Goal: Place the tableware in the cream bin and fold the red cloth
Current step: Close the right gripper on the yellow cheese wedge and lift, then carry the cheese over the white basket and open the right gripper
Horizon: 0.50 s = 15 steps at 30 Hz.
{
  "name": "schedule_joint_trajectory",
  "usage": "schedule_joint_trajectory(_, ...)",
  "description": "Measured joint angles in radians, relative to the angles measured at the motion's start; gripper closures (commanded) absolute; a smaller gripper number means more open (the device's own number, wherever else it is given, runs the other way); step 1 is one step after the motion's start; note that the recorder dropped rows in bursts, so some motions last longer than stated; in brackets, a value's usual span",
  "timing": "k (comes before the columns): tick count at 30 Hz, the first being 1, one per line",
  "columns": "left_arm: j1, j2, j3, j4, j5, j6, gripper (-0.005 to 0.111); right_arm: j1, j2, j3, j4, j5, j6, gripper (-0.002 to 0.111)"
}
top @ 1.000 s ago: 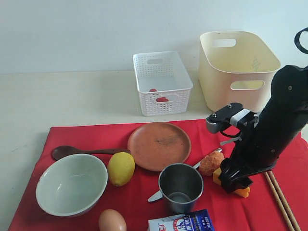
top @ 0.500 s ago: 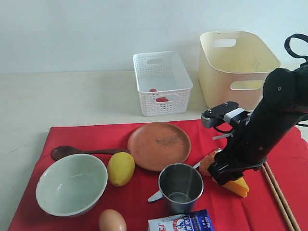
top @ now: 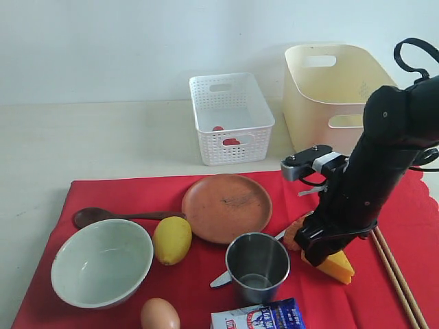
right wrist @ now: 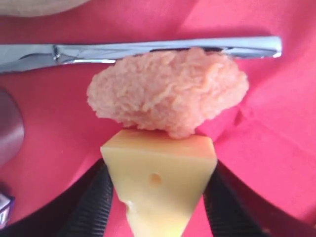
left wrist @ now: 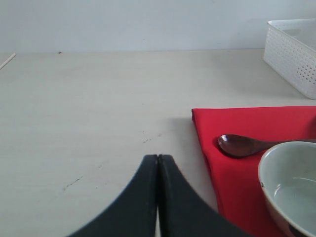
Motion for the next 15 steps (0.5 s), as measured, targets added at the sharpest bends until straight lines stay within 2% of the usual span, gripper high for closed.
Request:
schedule_joint_trajectory(6, 0.000, 0.000, 0.000, 0.000, 0.000, 0.000, 0.107, 0.004, 0.009, -0.063, -0.091, 0.177, 0.047, 0.108)
schedule_joint_trajectory(15, 0.000, 0.000, 0.000, 0.000, 0.000, 0.000, 0.107, 0.004, -0.113, -0.080, -0.136, 0.188, 0.102, 0.108)
